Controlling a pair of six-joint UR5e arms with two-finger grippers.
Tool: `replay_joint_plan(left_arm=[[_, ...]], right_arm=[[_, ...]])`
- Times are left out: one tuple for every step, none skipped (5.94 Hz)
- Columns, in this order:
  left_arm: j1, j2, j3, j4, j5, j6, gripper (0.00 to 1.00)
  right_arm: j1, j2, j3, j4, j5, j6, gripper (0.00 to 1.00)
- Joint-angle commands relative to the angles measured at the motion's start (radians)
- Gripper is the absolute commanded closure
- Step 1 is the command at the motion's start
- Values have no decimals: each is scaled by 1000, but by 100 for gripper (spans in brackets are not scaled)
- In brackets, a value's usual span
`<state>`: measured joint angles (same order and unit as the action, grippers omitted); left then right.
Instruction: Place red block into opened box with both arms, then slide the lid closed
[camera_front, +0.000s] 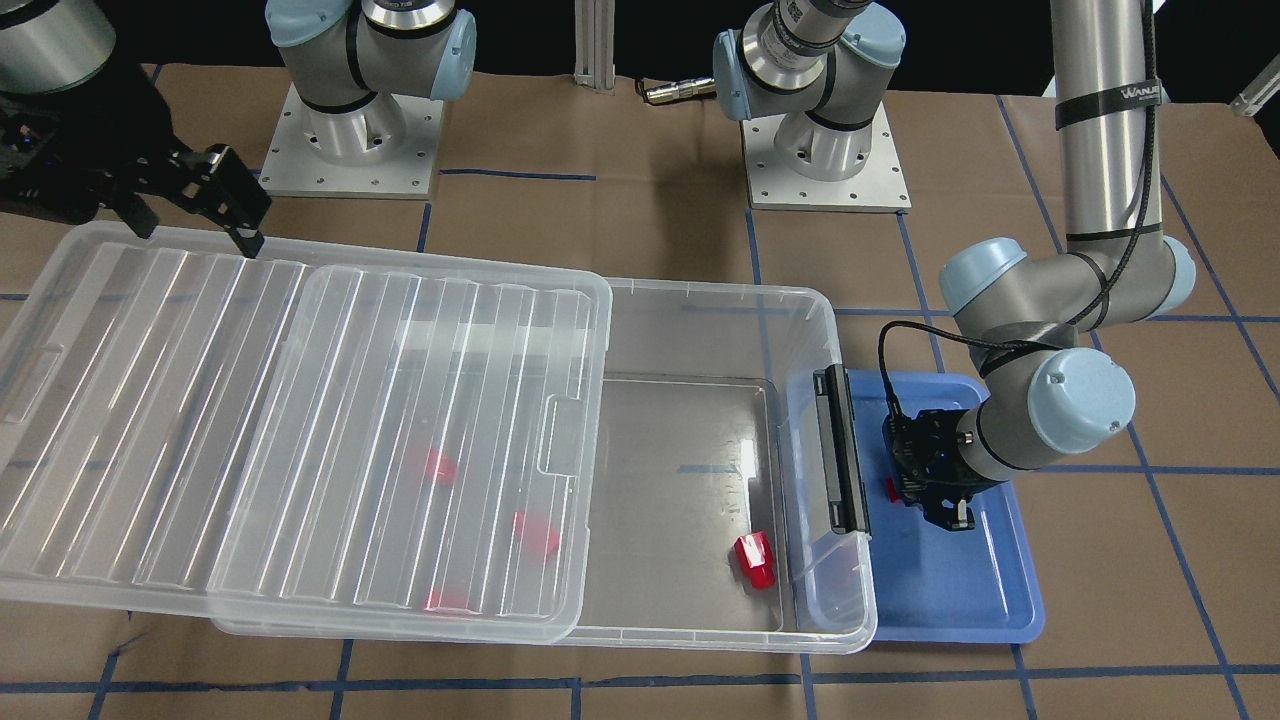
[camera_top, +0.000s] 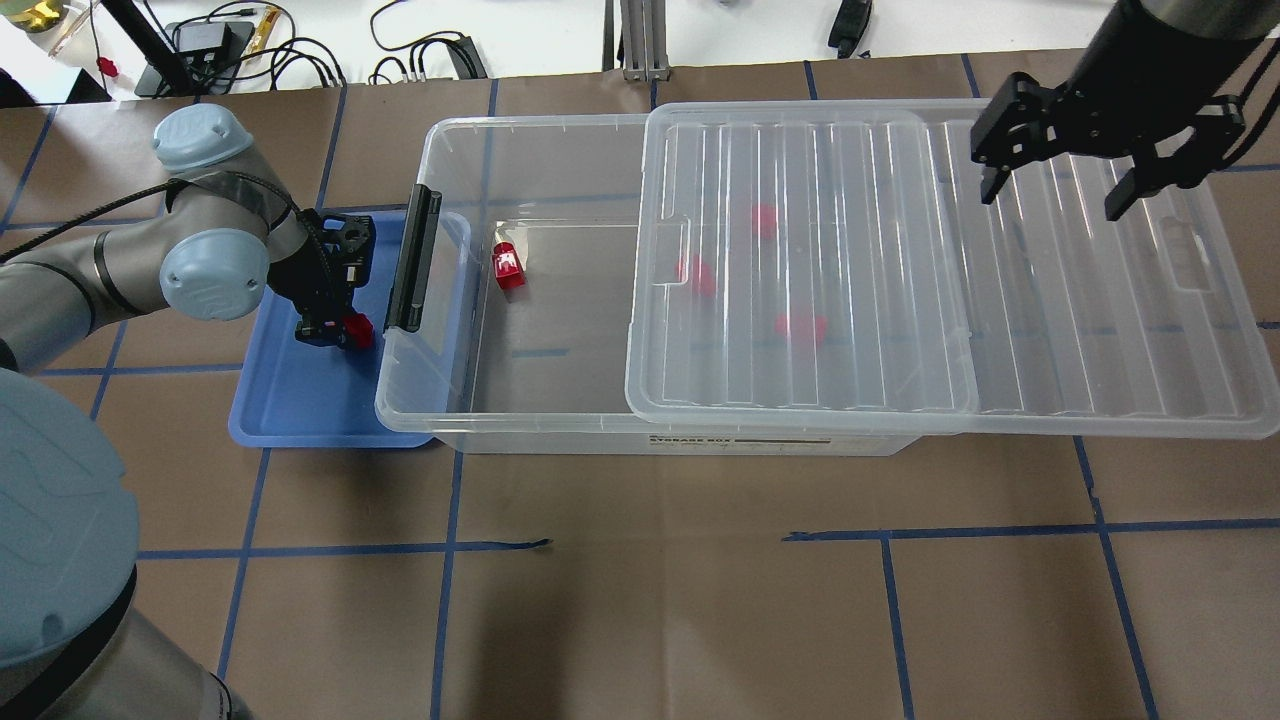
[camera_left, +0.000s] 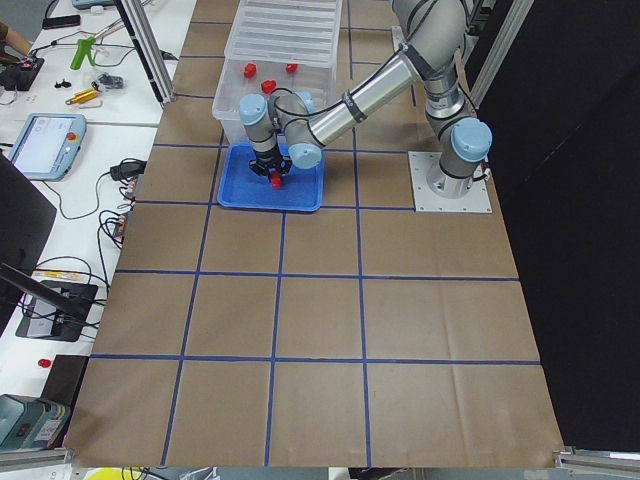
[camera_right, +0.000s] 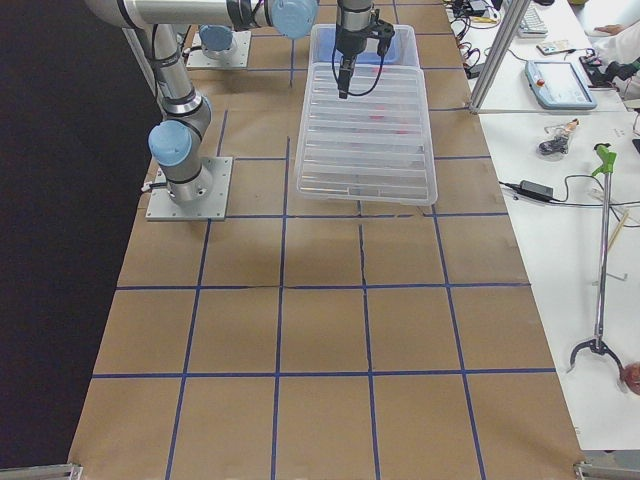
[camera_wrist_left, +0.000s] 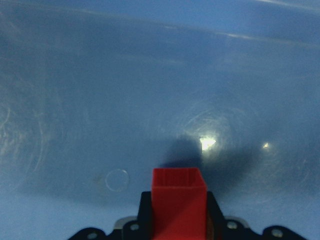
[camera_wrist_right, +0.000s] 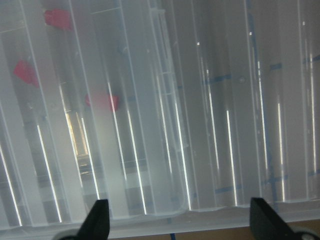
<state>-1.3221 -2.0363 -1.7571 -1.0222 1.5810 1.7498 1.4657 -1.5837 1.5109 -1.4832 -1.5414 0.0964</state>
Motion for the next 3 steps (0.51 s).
replay_joint_plan(left_arm=[[-11, 75, 43, -80, 2, -6, 98], [-17, 147, 82, -179, 4, -16, 98], [-51, 236, 94, -237, 2, -32, 98]], right_arm=[[70, 2, -8, 6, 4, 29, 0], [70, 5, -3, 4, 1, 29, 0], [70, 13, 0, 9, -31, 16, 0]])
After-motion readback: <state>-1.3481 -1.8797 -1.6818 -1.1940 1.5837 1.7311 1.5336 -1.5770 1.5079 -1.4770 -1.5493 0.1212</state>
